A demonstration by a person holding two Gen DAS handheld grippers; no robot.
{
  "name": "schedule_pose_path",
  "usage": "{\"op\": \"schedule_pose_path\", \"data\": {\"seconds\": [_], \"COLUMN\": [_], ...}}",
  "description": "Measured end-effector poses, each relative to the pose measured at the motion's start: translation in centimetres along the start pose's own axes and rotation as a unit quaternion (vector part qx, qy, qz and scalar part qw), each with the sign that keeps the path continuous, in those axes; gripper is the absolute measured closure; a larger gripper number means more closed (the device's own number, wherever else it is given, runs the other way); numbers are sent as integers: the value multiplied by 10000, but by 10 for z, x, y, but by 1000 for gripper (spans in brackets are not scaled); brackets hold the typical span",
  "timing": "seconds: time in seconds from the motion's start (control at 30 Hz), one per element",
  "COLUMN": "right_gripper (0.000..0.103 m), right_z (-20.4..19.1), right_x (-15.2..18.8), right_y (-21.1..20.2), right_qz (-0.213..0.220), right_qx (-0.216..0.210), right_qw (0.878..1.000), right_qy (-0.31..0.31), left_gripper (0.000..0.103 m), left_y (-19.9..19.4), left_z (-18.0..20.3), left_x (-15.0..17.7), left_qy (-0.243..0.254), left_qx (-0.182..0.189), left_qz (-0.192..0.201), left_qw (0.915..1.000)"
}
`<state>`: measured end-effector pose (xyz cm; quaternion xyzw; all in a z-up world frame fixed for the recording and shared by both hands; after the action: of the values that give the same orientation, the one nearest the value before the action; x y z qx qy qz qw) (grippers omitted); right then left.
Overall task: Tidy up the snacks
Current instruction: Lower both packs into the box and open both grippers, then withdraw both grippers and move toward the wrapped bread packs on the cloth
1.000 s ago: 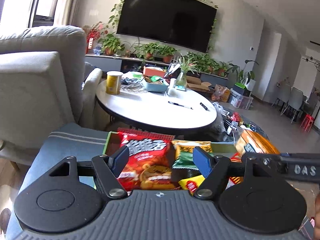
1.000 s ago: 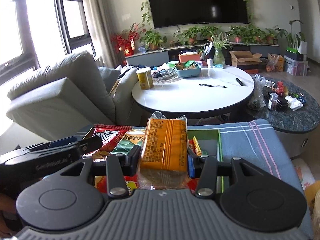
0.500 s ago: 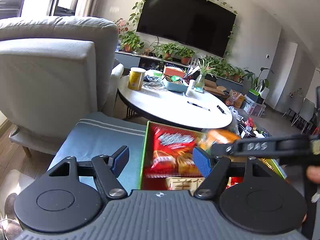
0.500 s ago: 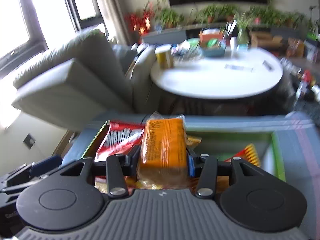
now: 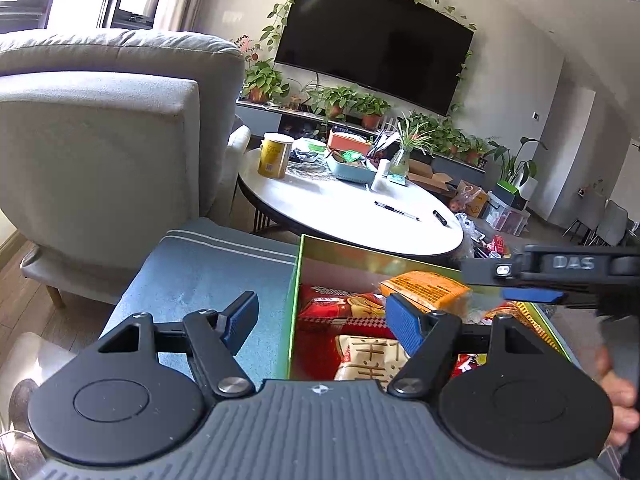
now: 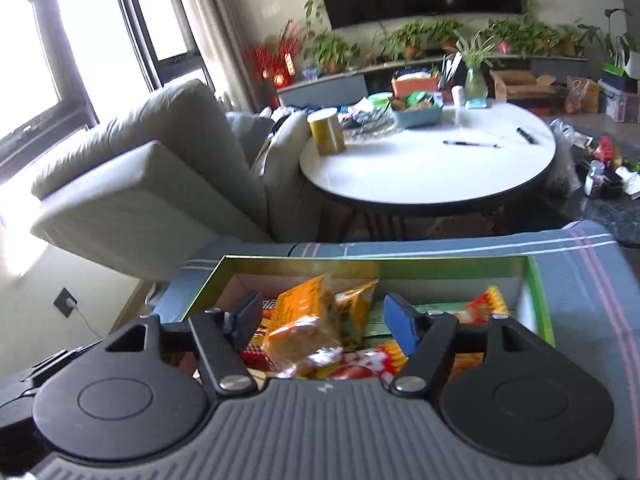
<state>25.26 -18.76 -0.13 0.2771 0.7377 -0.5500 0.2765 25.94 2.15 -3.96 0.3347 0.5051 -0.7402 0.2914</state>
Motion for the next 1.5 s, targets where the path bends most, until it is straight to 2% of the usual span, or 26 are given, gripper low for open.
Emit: {"op": "schedule_pose_path", "data": {"seconds": [0.13, 0.33, 0.57, 0.7, 1.0, 1.1, 1.33, 1.5], "right_gripper": [25, 25, 25, 25, 25, 25, 25, 25], "right_z": [7, 12, 16, 14, 11, 13, 17, 21], "right_x": [4, 19, 47, 69, 107, 118, 147, 164], "right_y": [-19, -39, -63, -77, -110, -120, -133, -146], "right_qz": [149, 139, 128, 51, 44, 44, 44, 36], "right_qx": [75, 121, 46, 45, 65, 58, 307, 358], "right_qw": [9999, 9998, 9999, 9999, 9998, 9998, 9993, 9992], "right_qy": [-10, -81, -34, -91, -206, -184, -227, -198], "left_gripper": [35, 35, 35, 35, 34, 33, 30, 29], "left_y": [-9, -28, -46, -57, -99, -111, -136, -146], "left_z": [6, 20, 33, 44, 68, 78, 104, 127], "left_x": [4, 14, 44, 62, 101, 120, 163, 179], "left_qy": [60, 275, 508, 573, 830, 1002, 1452, 1711], "left_qx": [68, 130, -208, -83, 146, 292, 782, 804], "left_qz": [9, -27, -409, -671, -870, -1100, -1824, -1945], "left_qw": [10000, 9995, 9977, 9961, 9926, 9884, 9693, 9625]}}
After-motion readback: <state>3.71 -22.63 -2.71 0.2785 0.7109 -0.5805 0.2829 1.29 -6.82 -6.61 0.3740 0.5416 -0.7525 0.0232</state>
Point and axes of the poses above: each gripper's, at about its wrist camera, not at the fingertips, and y roughly the way its jaws point, z to its right, x to its underside, the point moved 1 cm from there along y, roughly the way its jaws point, and after that the axes turned 7 degrees about -z, right-handed, at the moved point
